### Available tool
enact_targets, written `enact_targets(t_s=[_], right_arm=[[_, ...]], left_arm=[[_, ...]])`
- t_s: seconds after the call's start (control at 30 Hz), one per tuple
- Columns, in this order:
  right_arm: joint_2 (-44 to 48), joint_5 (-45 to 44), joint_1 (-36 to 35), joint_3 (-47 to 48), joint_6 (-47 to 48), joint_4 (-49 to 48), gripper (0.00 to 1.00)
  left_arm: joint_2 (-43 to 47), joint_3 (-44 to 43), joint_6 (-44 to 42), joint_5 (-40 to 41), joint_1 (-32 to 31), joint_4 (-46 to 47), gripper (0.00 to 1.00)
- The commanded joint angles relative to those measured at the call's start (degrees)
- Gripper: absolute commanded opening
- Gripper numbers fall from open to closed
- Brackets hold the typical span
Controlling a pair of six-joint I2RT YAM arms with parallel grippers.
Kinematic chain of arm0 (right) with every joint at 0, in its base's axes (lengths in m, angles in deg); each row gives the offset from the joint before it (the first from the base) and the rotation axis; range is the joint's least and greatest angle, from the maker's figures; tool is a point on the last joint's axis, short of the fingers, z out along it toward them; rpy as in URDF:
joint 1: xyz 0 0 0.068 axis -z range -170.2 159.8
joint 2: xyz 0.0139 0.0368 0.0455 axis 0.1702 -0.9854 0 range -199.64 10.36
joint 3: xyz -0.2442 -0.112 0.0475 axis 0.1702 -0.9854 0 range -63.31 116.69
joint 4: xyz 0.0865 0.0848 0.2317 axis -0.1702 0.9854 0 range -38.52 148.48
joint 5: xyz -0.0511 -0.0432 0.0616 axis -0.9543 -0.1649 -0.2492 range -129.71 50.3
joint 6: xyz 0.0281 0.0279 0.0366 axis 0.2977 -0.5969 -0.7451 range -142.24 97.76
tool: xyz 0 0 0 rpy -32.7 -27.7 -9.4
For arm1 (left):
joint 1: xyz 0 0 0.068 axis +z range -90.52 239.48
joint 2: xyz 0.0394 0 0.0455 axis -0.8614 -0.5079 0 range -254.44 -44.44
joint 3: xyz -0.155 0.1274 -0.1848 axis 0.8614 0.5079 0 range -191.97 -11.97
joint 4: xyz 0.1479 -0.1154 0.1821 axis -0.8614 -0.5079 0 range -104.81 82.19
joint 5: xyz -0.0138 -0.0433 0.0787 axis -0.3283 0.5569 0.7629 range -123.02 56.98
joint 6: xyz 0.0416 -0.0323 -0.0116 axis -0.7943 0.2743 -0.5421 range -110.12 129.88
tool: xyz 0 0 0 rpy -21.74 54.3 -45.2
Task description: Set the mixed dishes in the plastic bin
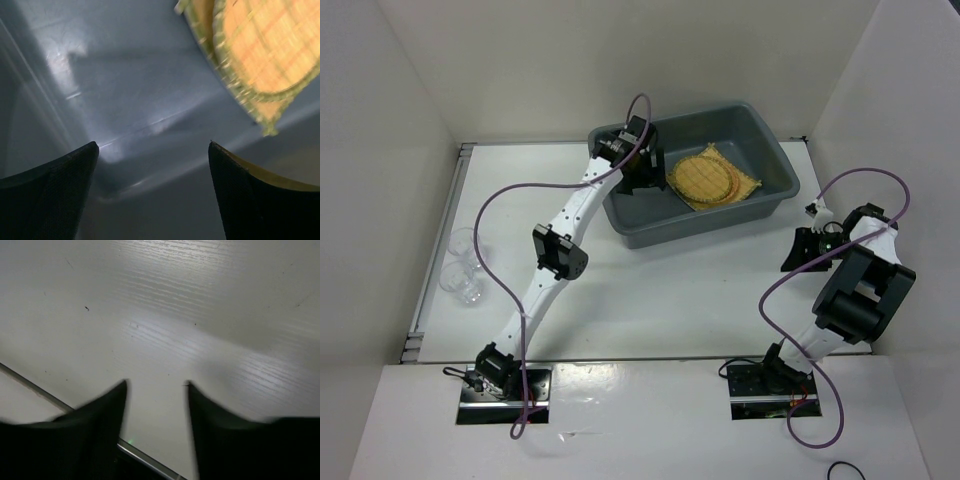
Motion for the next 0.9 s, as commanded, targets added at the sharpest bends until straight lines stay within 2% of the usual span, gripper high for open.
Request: enact_targets(t_s=[0.0, 0.03, 0.1, 0.13, 0.17, 0.2, 0.3, 0.4, 0.47, 0.6, 0.73, 0.77, 0.87], right_arm=[[-0.04, 1.08, 0.37, 1.84, 0.69, 1.43, 0.41], [-0.56, 1.08, 0.37, 1.84, 0.69, 1.43, 0.31], [-0.57, 1.08, 0.37, 1.84, 0.69, 1.43, 0.1], [-0.57, 1.08, 0.37, 1.84, 0.69, 1.43, 0.05], [-0.57, 1.08, 0.37, 1.84, 0.69, 1.43, 0.02], [-0.57, 1.08, 0.37, 1.84, 0.69, 1.43, 0.0], [-1.09, 1.61, 0.37, 1.84, 0.69, 1.43, 0.0], [-1.09, 1.61, 0.37, 1.84, 0.69, 1.43, 0.0], [-1.09, 1.61, 0.37, 1.84, 0.69, 1.43, 0.0], [-1.09, 1.61, 0.37, 1.84, 0.69, 1.43, 0.0], [-1.09, 1.61, 0.37, 1.84, 0.69, 1.43, 0.0], [-1.09, 1.61, 0.37, 1.84, 0.69, 1.43, 0.0], [-1.62, 1.61, 0.37, 1.84, 0.69, 1.43, 0.0]], left_arm=[[4.26, 2.16, -4.24, 0.48, -0.73, -3.18, 0.95], [4.27, 2.69, -4.25, 1.19, -0.74, -3.18, 0.94], [4.27, 4.26, -5.04, 1.19, -0.13, -3.18, 0.77], [4.27, 4.8, -5.04, -0.03, 0.4, -3.18, 0.68], [4.27, 4.8, -5.56, -0.04, 1.1, -3.18, 0.4], [4.27, 5.58, -5.56, -0.04, 2.15, -3.18, 0.28], [4.27, 6.3, -7.05, 0.48, 4.08, -3.18, 0.08], [3.66, 6.3, -8.98, 1.1, 6.02, -3.18, 0.03], [2.35, 4.72, -10.22, 1.11, 8.48, -3.18, 0.03], [-0.39, -1.33, -10.75, -4.06, 15.06, -3.18, 0.06], [2.77, -1.35, -10.65, -6.19, 16.57, 0.5, 0.07], [3.73, -1.35, -11.27, -6.19, 16.57, 1.56, 0.08], [7.16, -1.35, -11.89, -10.31, 15.7, 6.13, 0.21]])
